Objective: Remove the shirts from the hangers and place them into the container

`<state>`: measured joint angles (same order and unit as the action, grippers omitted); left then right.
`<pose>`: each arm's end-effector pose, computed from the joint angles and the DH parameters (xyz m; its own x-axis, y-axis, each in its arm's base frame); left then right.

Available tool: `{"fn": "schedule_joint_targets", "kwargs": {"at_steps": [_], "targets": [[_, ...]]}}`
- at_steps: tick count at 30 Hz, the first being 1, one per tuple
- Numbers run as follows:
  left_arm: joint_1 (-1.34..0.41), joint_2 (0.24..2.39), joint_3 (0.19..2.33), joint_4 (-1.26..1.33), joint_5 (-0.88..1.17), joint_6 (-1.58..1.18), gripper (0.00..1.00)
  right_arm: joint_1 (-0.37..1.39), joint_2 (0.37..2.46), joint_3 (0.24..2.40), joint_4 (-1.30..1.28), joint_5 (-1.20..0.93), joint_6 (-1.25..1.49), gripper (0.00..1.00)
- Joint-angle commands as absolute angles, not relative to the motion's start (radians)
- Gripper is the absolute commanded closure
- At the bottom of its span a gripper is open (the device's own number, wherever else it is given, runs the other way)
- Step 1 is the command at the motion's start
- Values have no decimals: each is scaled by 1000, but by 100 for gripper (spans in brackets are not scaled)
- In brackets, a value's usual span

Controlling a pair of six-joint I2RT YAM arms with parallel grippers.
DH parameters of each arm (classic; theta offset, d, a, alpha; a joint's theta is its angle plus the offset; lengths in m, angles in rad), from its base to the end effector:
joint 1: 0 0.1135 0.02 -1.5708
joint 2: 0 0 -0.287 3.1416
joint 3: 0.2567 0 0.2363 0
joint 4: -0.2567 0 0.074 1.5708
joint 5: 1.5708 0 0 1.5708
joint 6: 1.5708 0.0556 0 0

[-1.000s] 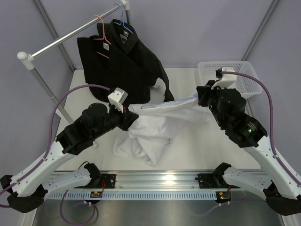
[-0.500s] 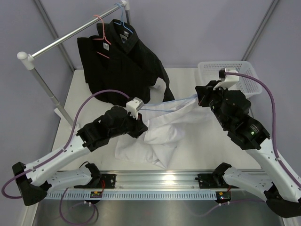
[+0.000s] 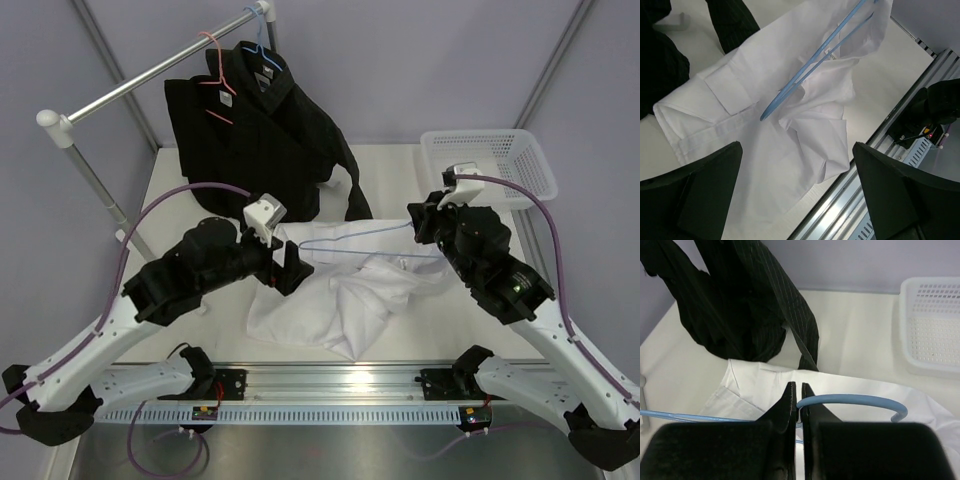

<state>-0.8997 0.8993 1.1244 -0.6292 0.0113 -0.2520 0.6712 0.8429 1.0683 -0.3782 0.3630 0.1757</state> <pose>0.1052 -0.1335 0.3967 -0.4336 0.1452 -0.8893 0.7037 0.6711 -0.2336 0.1399 0.0859 0.4182 -0.1709 0.0729 -0.9826 -0.2810 0.9522 0.1196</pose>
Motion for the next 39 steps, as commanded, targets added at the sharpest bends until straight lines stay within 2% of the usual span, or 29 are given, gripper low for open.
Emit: {"fn": "schedule_joint_targets", "kwargs": {"at_steps": [1,7,15,21,24,25,29,39], "targets": [[-899,868,1213,-678,-6,-151,1,666,857,1058,-298,321,120,100],[-899,981,1313,-698,101,-83,2,666,907,1060,-272,233,91,100],[-899,1250,1448,-733,227,47,16,673,934,1080,-279,60,49,100],[-899,1311,1462,-733,264,43,28,684,946,1085,-276,18,41,100],[-899,1325,1445,-733,284,38,43,686,954,1092,-275,11,38,100],[-899,1328,1437,-733,291,35,52,687,959,1094,-276,8,38,100],[-899,1339,1422,-733,311,32,71,689,962,1101,-269,5,38,100],[-899,1338,1391,-732,325,26,71,690,937,1118,-262,-41,46,100]]}}
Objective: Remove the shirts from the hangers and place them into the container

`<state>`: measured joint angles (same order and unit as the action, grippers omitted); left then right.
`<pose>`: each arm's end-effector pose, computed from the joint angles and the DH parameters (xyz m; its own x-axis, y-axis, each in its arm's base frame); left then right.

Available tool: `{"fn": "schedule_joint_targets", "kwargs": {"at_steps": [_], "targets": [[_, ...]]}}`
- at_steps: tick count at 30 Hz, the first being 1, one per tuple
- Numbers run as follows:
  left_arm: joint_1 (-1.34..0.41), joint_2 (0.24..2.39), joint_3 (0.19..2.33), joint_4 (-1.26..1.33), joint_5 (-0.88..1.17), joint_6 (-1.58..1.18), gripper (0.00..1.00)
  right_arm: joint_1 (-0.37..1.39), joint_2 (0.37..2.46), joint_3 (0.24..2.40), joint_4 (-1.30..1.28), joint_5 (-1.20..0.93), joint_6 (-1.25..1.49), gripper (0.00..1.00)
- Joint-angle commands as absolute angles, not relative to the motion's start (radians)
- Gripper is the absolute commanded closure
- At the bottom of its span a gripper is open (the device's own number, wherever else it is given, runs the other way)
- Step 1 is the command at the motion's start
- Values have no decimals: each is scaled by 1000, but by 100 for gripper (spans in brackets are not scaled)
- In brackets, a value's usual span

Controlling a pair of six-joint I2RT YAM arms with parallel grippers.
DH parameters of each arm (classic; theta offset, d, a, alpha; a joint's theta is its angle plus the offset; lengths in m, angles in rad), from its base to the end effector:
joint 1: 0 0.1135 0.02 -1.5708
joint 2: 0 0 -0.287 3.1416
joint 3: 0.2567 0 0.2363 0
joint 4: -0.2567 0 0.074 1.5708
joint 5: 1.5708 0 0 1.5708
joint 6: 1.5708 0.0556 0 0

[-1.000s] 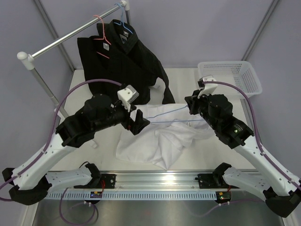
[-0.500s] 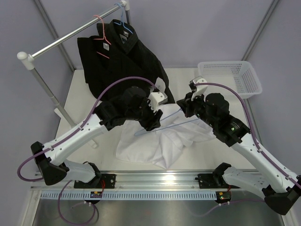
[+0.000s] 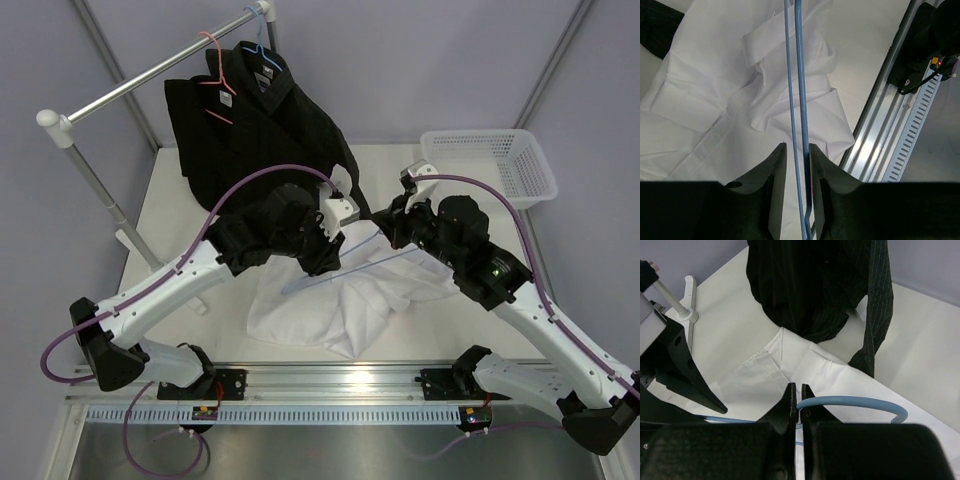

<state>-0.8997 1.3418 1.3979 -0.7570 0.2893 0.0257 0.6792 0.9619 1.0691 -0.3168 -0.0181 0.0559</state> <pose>0.1598 -0.2268 0.3836 -0.3781 0.5158 -0.7687 0.8962 0.4121 -0.1643 0.1577 0.1286 0.4061 -0.1975 -0.0876 -0.9764 -0.6318 0.7729 0.0584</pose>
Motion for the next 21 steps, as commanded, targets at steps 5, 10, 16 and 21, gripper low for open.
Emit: {"fn": "schedule_joint_targets", "kwargs": {"at_steps": [5,10,16,21], "targets": [[-899,1321,1387,-733,322,25,96,690,925,1111,-264,-28,46,100],[-899,1273,1358,-733,296,15,100,690,896,1092,-265,-29,58,92],[-899,1178,1307,-732,177,-38,100,689,825,1083,-320,-58,83,14],[-899,1079,1233,-735,118,-90,100,690,755,1094,-440,-81,104,1]]}}
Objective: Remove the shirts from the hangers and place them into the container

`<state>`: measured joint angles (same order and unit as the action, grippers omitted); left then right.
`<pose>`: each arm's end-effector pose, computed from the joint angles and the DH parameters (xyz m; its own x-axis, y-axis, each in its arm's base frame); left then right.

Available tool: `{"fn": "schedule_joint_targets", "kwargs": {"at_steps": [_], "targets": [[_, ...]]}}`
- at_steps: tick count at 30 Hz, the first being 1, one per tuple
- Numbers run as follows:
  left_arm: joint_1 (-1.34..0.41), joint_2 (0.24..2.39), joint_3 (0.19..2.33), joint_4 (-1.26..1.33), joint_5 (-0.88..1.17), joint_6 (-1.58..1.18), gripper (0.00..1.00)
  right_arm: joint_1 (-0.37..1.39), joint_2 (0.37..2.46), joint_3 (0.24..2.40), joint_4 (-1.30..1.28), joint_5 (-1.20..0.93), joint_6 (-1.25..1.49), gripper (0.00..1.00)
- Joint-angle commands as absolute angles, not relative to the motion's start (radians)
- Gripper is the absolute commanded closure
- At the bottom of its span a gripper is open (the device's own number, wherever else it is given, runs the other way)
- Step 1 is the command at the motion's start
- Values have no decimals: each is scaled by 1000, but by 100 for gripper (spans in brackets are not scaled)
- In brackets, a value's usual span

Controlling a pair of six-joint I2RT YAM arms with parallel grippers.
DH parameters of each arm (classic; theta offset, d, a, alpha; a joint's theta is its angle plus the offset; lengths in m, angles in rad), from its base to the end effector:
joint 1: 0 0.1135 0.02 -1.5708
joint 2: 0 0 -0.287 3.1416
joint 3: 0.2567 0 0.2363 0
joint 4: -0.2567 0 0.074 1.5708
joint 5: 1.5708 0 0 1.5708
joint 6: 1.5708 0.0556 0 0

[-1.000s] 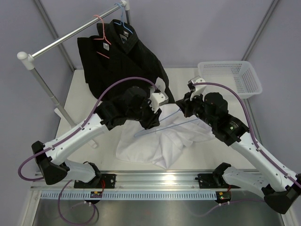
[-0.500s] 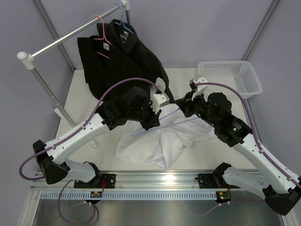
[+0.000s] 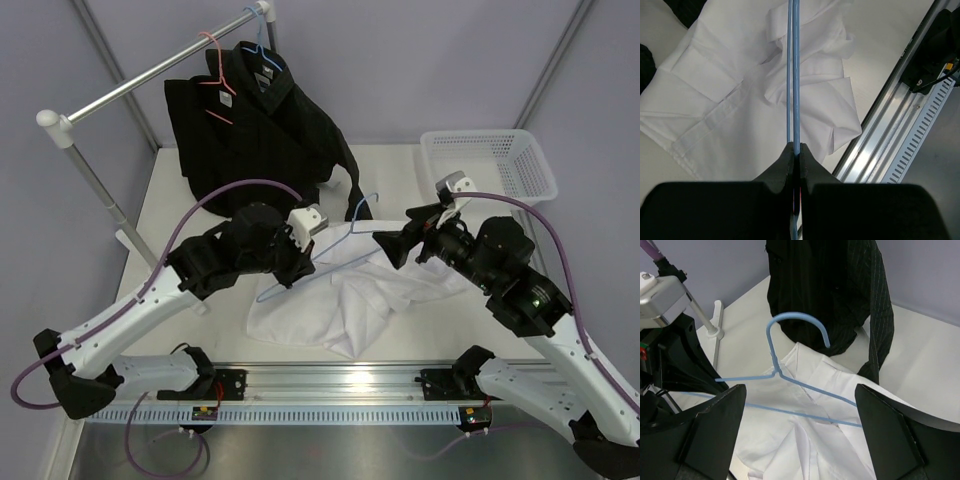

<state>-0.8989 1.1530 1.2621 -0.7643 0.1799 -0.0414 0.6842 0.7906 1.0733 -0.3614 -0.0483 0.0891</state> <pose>0.1331 -0.1833 0.3819 -0.4145 0.4557 -0.7877 0.8419 0.5207 -0.1417 0.1145 0.0969 0.4287 -0.1202 0.0167 -0.9926 -0.6605 0.7451 0.0925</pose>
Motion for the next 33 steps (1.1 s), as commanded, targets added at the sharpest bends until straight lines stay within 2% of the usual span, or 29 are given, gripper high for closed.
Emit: {"fn": "schedule_joint_targets", "kwargs": {"at_steps": [1,7,16,24,29,33], "targets": [[-897,1062,1221,-738,109,-100,100,690,743,1092,-452,-86,107,0],[-897,913,1135,-819,6,-181,100,689,629,1060,-512,-54,120,0],[-882,778,1141,-1032,-374,-409,100,690,574,1006,-532,61,123,1],[-854,788,1305,-1229,-613,-609,100,689,555,963,-515,78,143,1],[-763,886,1437,-1229,-716,-600,100,690,549,951,-523,95,160,1],[-602,997,1563,-1125,-638,-485,100,690,535,937,-522,80,172,1]]}}
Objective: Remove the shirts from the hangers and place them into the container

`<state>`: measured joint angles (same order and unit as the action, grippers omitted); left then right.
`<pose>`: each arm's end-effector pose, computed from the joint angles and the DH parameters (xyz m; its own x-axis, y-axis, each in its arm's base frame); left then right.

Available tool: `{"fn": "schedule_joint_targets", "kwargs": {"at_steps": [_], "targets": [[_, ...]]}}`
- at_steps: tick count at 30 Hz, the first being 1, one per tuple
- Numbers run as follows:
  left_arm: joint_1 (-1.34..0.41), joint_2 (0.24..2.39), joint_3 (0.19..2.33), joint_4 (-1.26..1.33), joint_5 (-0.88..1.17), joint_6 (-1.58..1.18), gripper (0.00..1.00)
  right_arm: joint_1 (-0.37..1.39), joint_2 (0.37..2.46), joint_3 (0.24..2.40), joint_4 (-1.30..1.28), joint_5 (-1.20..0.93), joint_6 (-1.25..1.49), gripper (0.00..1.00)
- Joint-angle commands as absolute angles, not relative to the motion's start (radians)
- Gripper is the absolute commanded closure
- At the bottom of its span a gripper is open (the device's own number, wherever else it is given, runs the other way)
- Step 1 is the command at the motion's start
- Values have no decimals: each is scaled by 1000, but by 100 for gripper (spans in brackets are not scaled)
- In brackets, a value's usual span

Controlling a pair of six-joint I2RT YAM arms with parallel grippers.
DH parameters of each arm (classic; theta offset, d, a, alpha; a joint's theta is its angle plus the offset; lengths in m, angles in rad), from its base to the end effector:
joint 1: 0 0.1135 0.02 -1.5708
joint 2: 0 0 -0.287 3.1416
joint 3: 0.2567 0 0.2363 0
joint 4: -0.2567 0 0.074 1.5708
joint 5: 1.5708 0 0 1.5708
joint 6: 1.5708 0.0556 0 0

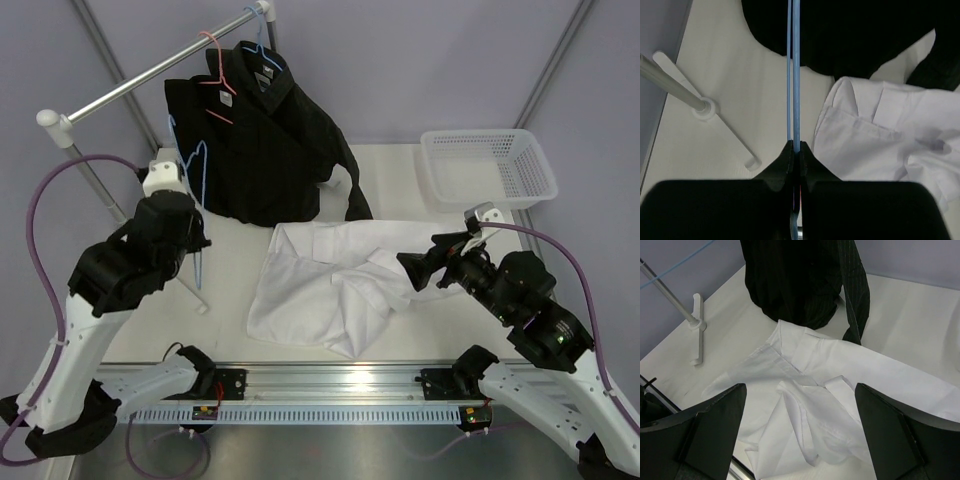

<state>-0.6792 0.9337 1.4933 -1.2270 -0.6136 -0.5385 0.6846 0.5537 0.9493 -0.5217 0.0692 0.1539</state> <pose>0.1018 -0.0410 0.4424 -0.4964 -0.1382 -0.8571 -0.1082 0.9894 -0.0968 0.0738 0.0553 0.3916 -0.1848 0.0465 -0.9817 -0.5559 0.8187 0.1435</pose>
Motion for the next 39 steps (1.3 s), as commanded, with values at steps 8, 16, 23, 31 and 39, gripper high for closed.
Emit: {"fn": "schedule_joint_targets", "kwargs": {"at_steps": [8,16,23,31,39], "targets": [[-466,1206,1862,-1054,-600,-417,100,690,480,913,-514,46,181,1],[-368,1327,1986,-1055,-626,-405,100,690,462,900,-495,12,187,0],[-285,1365,1964,-1060,-637,-391,100,690,462,893,-494,8,189,1],[-242,1431,1951,-1054,-675,-385,100,690,474,890,-491,6,189,1],[-225,1462,1885,-1046,-660,-442,100,690,497,887,-485,5,183,1]]}}
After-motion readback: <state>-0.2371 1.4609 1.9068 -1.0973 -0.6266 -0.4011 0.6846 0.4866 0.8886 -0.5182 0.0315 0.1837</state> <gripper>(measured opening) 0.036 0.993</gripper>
